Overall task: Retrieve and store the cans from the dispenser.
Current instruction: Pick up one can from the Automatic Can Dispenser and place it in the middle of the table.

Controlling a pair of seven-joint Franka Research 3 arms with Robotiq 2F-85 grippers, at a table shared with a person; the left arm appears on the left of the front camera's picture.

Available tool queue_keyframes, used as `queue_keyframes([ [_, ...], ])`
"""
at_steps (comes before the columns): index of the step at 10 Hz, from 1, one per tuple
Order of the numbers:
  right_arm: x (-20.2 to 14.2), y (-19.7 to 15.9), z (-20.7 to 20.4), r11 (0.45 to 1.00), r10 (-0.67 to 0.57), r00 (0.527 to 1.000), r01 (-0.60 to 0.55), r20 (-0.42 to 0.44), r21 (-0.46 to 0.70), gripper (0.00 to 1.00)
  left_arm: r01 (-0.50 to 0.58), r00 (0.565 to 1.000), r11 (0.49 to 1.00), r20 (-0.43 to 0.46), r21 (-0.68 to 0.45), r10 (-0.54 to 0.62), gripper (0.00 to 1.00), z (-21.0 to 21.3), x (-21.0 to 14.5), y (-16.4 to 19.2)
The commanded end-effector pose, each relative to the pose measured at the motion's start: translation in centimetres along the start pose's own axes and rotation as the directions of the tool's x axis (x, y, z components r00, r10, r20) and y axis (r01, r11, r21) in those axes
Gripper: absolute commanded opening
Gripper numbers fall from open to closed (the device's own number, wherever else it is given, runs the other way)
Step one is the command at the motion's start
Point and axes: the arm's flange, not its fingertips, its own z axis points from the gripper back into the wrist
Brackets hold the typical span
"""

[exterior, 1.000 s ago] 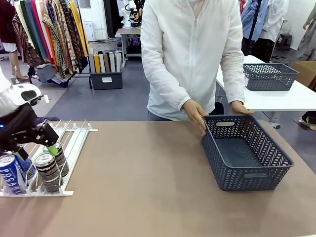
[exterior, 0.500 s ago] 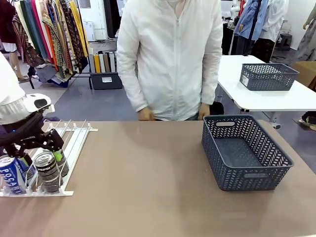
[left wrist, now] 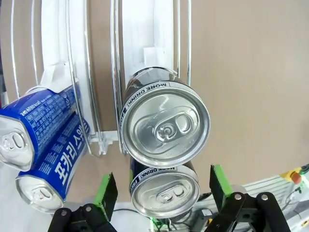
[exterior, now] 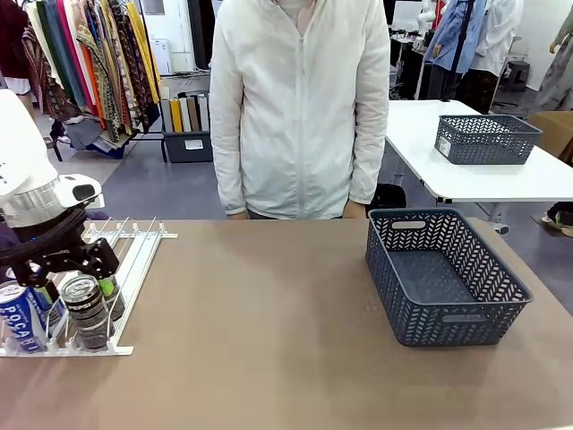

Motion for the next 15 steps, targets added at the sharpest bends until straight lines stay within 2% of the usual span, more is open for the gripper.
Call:
queue_keyframes([
  [1, 0.2, 0.4, 0.0, 1.0, 0.0, 1.0, 0.0, 0.007, 0.011, 1.0, -0.02, 1.0, 0.999, -0.02, 0.036, 0.02, 0.59, 0.0, 0.4, -0.4],
  [2, 0.2, 0.4, 0.0, 1.0, 0.0, 1.0, 0.0, 0.007, 0.011, 1.0, -0.018, 0.999, 0.999, -0.027, 0.037, 0.019, 0.0, 0.0, 0.3, -0.4],
  [8, 0.2, 0.4, 0.0, 1.0, 0.0, 1.0, 0.0, 0.007, 0.011, 1.0, 0.006, 1.0, 0.998, -0.015, 0.061, -0.005, 0.0, 0.3, -0.2, -0.9],
  [10, 0.2, 0.4, 0.0, 1.0, 0.0, 1.0, 0.0, 0.007, 0.011, 1.0, 0.012, 0.999, 0.999, 0.043, 0.05, -0.014, 0.0, 4.8, -2.5, -1.7],
  [13, 0.2, 0.4, 0.0, 1.0, 0.0, 1.0, 0.0, 0.007, 0.011, 1.0, -0.005, 0.997, 1.0, 0.08, -0.028, 0.007, 0.0, 12.5, -7.3, -1.7],
  [14, 0.2, 0.4, 0.0, 1.0, 0.0, 1.0, 0.0, 0.007, 0.011, 1.0, 0.013, 0.997, 1.0, 0.075, -0.023, -0.011, 0.0, 14.6, -9.3, -1.8],
  [15, 0.2, 0.4, 0.0, 1.0, 0.0, 1.0, 0.0, 0.007, 0.011, 1.0, 0.019, 0.994, 1.0, 0.107, -0.007, -0.018, 0.0, 16.3, -11.1, -2.0],
])
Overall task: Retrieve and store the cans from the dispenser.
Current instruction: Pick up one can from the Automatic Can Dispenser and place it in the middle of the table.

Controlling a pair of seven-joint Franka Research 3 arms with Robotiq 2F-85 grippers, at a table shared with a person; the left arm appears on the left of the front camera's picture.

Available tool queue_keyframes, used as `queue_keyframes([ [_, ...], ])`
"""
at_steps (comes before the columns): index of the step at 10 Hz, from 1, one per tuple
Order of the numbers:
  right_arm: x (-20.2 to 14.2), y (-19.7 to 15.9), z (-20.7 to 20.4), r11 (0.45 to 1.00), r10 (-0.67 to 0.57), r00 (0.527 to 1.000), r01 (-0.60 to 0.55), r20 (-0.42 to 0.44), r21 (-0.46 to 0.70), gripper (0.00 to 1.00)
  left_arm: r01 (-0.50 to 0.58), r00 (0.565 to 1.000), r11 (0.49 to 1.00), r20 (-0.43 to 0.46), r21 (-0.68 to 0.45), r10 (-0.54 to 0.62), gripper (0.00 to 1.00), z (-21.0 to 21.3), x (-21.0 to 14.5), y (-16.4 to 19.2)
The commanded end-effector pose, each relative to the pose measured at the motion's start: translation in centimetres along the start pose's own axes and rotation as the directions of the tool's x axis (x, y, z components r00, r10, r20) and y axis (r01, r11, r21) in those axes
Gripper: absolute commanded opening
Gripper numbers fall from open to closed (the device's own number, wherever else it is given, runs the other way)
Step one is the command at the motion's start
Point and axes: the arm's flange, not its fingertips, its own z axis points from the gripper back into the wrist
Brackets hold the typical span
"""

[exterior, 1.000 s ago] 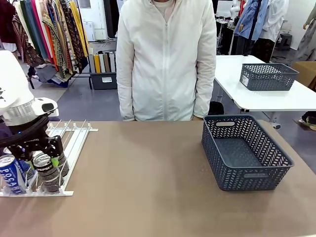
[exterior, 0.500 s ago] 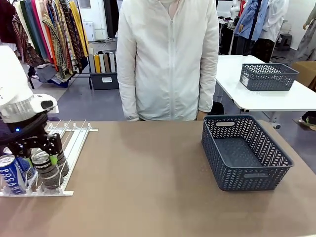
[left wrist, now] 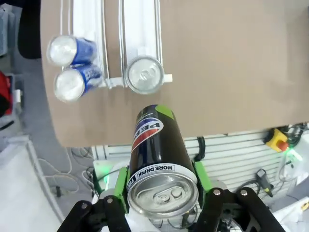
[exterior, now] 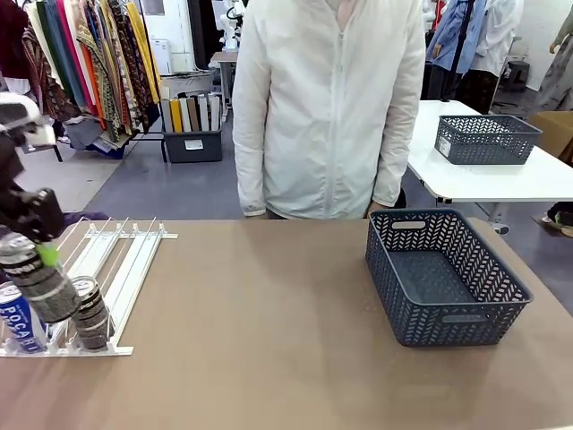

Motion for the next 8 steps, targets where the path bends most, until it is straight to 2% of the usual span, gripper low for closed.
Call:
queue_keyframes([
  [1, 0.24, 0.42, 0.05, 1.0, 0.001, 1.0, -0.001, 0.008, 0.011, 1.0, -0.026, 0.996, 0.999, 0.081, -0.026, 0.028, 0.0, 2.81, -1.32, -0.17],
  [3, 0.24, 0.42, 0.05, 1.0, 0.001, 1.0, -0.001, 0.008, 0.011, 1.0, 0.0, 0.994, 0.997, 0.111, -0.083, 0.009, 0.0, 3.61, -1.6, 0.62],
  [4, 0.24, 0.42, 0.05, 1.0, 0.001, 1.0, -0.001, 0.008, 0.011, 1.0, 0.001, 0.997, 1.0, 0.072, -0.009, -0.001, 0.0, 3.45, -2.12, -0.12],
  [8, 0.24, 0.42, 0.05, 1.0, 0.001, 1.0, -0.001, 0.008, 0.011, 1.0, 0.001, 0.997, 1.0, 0.072, -0.009, -0.001, 0.0, 3.45, -2.12, -0.12],
])
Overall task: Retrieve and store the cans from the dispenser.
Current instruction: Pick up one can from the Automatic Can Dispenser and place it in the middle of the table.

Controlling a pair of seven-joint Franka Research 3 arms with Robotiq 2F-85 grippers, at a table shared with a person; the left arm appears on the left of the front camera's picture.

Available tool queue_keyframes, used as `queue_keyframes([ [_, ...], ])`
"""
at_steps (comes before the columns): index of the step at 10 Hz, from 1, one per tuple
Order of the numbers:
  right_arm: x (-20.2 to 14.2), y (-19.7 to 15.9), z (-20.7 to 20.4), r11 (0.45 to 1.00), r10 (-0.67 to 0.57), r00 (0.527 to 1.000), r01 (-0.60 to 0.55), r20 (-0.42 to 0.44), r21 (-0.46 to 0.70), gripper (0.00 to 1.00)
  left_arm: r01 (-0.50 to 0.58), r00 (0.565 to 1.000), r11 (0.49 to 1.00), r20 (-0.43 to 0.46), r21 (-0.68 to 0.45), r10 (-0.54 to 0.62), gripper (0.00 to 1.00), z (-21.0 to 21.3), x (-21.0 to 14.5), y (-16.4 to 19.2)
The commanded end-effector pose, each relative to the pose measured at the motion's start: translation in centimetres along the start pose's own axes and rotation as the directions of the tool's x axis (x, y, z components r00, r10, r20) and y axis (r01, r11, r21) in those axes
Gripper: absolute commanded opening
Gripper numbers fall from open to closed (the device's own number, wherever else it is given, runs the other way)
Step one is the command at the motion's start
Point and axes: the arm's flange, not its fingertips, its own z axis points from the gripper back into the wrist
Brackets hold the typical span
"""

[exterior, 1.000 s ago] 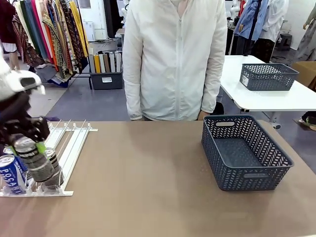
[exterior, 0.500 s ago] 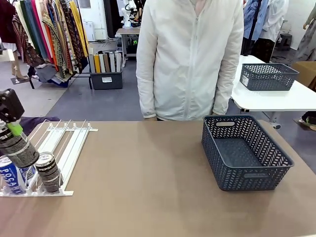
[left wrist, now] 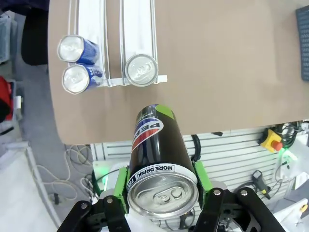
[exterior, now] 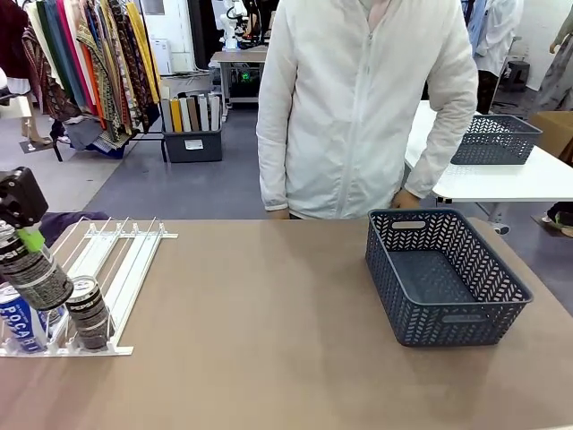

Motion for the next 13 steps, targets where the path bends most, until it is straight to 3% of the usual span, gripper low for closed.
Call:
queue_keyframes([
  [1, 0.2, 0.4, 0.1, 1.0, 0.001, 1.0, -0.001, 0.008, 0.01, 1.0, 0.002, 1.0, 1.0, 0.01, 0.007, -0.002, 0.0, 0.5, -0.1, 0.0],
  [2, 0.2, 0.4, 0.1, 1.0, 0.001, 1.0, -0.001, 0.008, 0.01, 1.0, 0.0, 1.0, 1.0, 0.0, 0.0, 0.0, 0.0, 0.0, 0.0, 0.0],
  [4, 0.2, 0.4, 0.1, 1.0, 0.001, 1.0, -0.001, 0.008, 0.01, 1.0, 0.104, 0.993, 0.992, 0.041, 0.073, -0.107, 0.0, 0.1, 1.7, -12.0],
  [5, 0.2, 0.4, 0.1, 1.0, 0.001, 1.0, -0.001, 0.008, 0.01, 1.0, 0.219, 0.973, 0.974, 0.063, 0.051, -0.222, 0.0, -0.6, 3.8, -17.2],
  [7, 0.2, 0.4, 0.1, 1.0, 0.001, 1.0, -0.001, 0.008, 0.01, 1.0, 0.337, 0.941, 0.937, 0.004, 0.088, -0.339, 0.0, -5.0, 8.4, -25.5],
  [8, 0.2, 0.4, 0.1, 1.0, 0.001, 1.0, -0.001, 0.008, 0.01, 1.0, 0.352, 0.932, 0.918, 0.023, 0.182, -0.362, 0.0, -8.4, 9.9, -28.5],
  [9, 0.2, 0.4, 0.1, 1.0, 0.001, 1.0, -0.001, 0.008, 0.01, 1.0, 0.427, 0.901, 0.889, 0.004, 0.167, -0.434, 0.0, -11.1, 10.2, -30.1],
  [11, 0.2, 0.4, 0.1, 1.0, 0.001, 1.0, -0.001, 0.008, 0.01, 1.0, 0.418, 0.905, 0.883, -0.021, 0.215, -0.424, 0.0, -16.3, 10.6, -31.5],
  [13, 0.2, 0.4, 0.1, 1.0, 0.001, 1.0, -0.001, 0.008, 0.01, 1.0, 0.467, 0.884, 0.876, -0.061, 0.122, -0.463, 0.0, -20.6, 11.5, -31.8],
])
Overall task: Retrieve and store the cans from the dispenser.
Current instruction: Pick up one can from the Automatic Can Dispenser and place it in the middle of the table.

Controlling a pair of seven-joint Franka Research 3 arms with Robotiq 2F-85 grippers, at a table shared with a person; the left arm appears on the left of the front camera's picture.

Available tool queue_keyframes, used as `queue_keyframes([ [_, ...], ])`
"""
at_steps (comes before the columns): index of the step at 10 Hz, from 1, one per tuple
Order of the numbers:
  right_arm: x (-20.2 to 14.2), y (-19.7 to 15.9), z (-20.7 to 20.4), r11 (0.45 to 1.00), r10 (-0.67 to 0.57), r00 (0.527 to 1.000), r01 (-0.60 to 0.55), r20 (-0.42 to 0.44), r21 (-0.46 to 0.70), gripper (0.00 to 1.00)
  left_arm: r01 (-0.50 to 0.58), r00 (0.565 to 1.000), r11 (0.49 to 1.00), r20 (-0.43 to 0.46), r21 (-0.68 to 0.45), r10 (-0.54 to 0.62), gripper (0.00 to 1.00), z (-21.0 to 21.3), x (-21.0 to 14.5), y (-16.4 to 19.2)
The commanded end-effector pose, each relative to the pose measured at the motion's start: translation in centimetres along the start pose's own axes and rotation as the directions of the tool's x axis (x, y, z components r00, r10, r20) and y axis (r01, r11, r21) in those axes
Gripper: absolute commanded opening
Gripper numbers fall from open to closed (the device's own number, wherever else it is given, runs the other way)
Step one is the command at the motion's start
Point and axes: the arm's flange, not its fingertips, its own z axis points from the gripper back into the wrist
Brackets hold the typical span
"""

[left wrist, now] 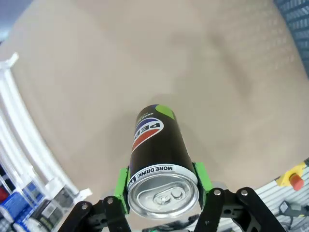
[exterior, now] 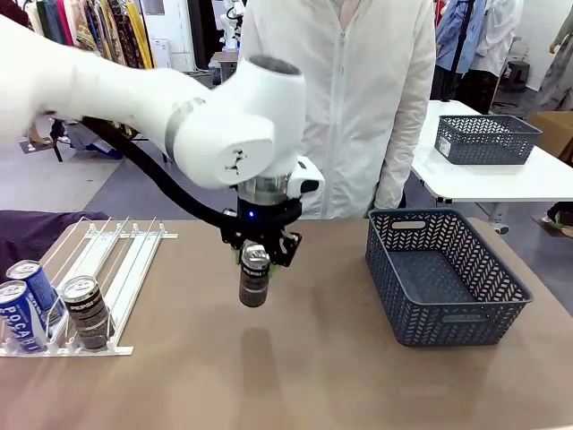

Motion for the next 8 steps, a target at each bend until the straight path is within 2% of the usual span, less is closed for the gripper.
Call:
queue_keyframes([
  [1, 0.3, 0.4, 0.0, 1.0, 0.001, 1.0, -0.001, 0.008, 0.01, 1.0, 0.012, 1.0, 0.994, 0.029, -0.111, -0.009, 0.0, 0.2, 0.8, -0.1],
  [3, 0.3, 0.4, 0.0, 1.0, 0.001, 1.0, -0.001, 0.008, 0.01, 1.0, 0.01, 1.0, 0.983, 0.026, -0.181, -0.005, 0.0, -0.4, 1.1, 0.5],
  [8, 0.3, 0.4, 0.0, 1.0, 0.001, 1.0, -0.001, 0.008, 0.01, 1.0, -0.006, 1.0, 0.984, -0.032, -0.176, 0.0, 0.0, -1.5, 1.5, 0.3],
])
